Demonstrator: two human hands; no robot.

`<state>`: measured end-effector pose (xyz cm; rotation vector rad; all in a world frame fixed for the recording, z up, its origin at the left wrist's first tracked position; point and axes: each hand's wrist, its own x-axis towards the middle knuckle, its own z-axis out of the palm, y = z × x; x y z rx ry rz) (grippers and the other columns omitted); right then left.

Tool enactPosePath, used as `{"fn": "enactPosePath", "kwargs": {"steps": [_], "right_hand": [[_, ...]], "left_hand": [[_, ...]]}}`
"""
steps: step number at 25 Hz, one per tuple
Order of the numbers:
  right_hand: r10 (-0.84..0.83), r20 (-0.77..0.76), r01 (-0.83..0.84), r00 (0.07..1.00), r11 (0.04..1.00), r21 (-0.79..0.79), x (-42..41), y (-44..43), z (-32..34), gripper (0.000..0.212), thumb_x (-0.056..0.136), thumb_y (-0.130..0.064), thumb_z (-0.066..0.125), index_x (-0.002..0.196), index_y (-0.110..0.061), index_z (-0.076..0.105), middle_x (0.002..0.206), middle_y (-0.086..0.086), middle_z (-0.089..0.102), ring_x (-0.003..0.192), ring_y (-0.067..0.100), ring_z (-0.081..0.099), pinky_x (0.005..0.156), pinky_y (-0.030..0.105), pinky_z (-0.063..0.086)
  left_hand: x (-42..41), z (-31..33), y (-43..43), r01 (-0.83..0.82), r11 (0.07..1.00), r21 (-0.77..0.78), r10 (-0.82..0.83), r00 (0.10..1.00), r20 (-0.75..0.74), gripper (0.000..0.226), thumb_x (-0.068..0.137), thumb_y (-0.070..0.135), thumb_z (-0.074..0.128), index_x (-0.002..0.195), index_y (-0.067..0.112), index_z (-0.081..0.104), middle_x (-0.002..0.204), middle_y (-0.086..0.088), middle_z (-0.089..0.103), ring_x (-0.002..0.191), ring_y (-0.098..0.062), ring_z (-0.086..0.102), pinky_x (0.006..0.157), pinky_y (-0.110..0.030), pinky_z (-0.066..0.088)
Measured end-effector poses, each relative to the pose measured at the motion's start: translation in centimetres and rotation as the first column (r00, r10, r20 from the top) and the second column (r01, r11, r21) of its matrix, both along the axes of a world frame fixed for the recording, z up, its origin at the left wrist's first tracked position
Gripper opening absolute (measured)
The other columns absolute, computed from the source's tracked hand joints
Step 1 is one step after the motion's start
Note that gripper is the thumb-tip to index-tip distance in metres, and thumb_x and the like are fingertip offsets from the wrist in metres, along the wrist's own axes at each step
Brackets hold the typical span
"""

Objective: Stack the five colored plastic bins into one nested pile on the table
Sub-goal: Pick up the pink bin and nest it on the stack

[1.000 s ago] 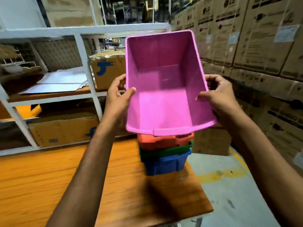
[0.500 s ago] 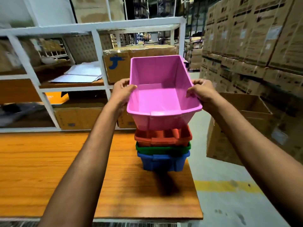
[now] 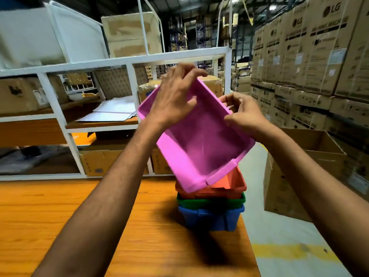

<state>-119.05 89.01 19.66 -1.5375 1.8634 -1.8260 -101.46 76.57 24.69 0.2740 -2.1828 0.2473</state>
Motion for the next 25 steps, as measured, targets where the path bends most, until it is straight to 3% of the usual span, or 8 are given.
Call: {"fn": "enactPosePath", "kwargs": {"steps": [2, 5, 10, 13, 15, 17, 20, 25], "right_hand": [[0.011, -0.173, -0.011, 0.985, 1.0, 0.004, 0.7, 0.0, 0.8, 0.048, 0.063, 0.01, 0.057, 0.106, -0.009, 0.069, 0.082, -0.001, 0.063, 0.054, -0.004, 0.046, 0.053, 0.013, 0.041], [-0.112, -0.376, 0.099, 0.92, 0.994, -0.054, 1.3, 0.4, 1.1, 0.049, 0.065, 0.004, 0.057, 0.103, -0.024, 0.069, 0.086, -0.006, 0.066, 0.063, 0.003, 0.053, 0.059, 0.025, 0.049], [-0.323, -0.796, 0.235, 0.512, 0.944, -0.231, 2.6, 0.7, 1.8, 0.047, 0.064, -0.005, 0.06, 0.106, -0.024, 0.064, 0.098, -0.005, 0.063, 0.082, 0.02, 0.06, 0.062, 0.041, 0.052], [-0.393, -0.873, 0.266, 0.289, 0.909, -0.321, 2.7, 0.8, 1.5, 0.036, 0.07, -0.005, 0.059, 0.104, -0.016, 0.065, 0.098, 0.006, 0.062, 0.09, 0.031, 0.061, 0.058, 0.043, 0.051], [-0.454, -0.864, 0.311, 0.22, 0.872, -0.379, 2.7, 0.7, 1.3, 0.028, 0.075, -0.006, 0.058, 0.101, -0.015, 0.065, 0.095, 0.008, 0.063, 0.091, 0.032, 0.06, 0.058, 0.043, 0.049], [-0.546, -0.812, 0.355, 0.209, 0.815, -0.457, 2.9, 0.7, 1.4, 0.026, 0.077, -0.005, 0.056, 0.098, -0.014, 0.065, 0.094, 0.008, 0.064, 0.091, 0.033, 0.059, 0.065, 0.044, 0.048], [-0.671, -0.702, 0.433, 0.239, 0.72, -0.542, 3.9, 1.1, 1.6, 0.044, 0.071, -0.002, 0.058, 0.112, -0.015, 0.067, 0.111, 0.007, 0.066, 0.106, 0.032, 0.055, 0.085, 0.043, 0.043], [-0.812, -0.431, 0.479, 0.393, 0.581, -0.658, 5.3, 2.4, -1.1, 0.044, 0.073, -0.001, 0.061, 0.115, -0.012, 0.069, 0.119, 0.009, 0.065, 0.115, 0.032, 0.053, 0.097, 0.045, 0.045]], "left_hand": [[-1.1, 1.8, 0.3, 0.01, 0.977, -0.213, 0.016, 0.993, 0.118, 0.051, 0.08, 0.026, 0.071, 0.13, 0.026, 0.061, 0.137, -0.003, 0.055, 0.124, -0.027, 0.051, 0.106, -0.035, 0.033], [-1.2, 3.3, -0.7, 0.027, 0.911, -0.412, 0.09, 0.961, 0.262, 0.042, 0.079, 0.034, 0.075, 0.118, 0.023, 0.064, 0.124, -0.003, 0.063, 0.118, -0.029, 0.056, 0.103, -0.037, 0.033], [-0.3, 2.7, -1.9, 0.012, 0.869, -0.495, 0.09, 0.979, 0.183, 0.019, 0.081, 0.02, 0.066, 0.099, 0.018, 0.062, 0.099, -0.008, 0.063, 0.093, -0.032, 0.06, 0.078, -0.044, 0.044], [0.1, 1.8, -2.1, 0.032, 0.834, -0.551, 0.046, 0.991, 0.127, 0.009, 0.091, 0.015, 0.052, 0.093, 0.013, 0.06, 0.088, -0.011, 0.06, 0.079, -0.032, 0.058, 0.063, -0.043, 0.042], [0.3, 1.3, -2.3, 0.029, 0.809, -0.587, 0.031, 0.995, 0.092, 0.009, 0.094, 0.012, 0.051, 0.092, 0.012, 0.06, 0.085, -0.011, 0.06, 0.076, -0.032, 0.057, 0.057, -0.042, 0.04], [0.5, 0.5, -2.5, 0.007, 0.803, -0.596, 0.023, 0.999, 0.042, 0.004, 0.095, 0.009, 0.058, 0.093, 0.012, 0.06, 0.086, -0.01, 0.059, 0.076, -0.032, 0.058, 0.052, -0.043, 0.042], [0.7, -0.9, -2.8, -0.036, 0.865, -0.501, 0.037, 0.999, -0.008, 0.009, 0.09, 0.007, 0.062, 0.096, 0.012, 0.057, 0.089, -0.01, 0.059, 0.078, -0.033, 0.059, 0.05, -0.043, 0.045], [0.8, -3.2, -2.5, -0.109, 0.971, -0.214, 0.071, 0.982, -0.176, 0.033, 0.064, -0.006, 0.055, 0.092, 0.012, 0.053, 0.081, -0.009, 0.058, 0.072, -0.034, 0.057, 0.054, -0.042, 0.041]]}}
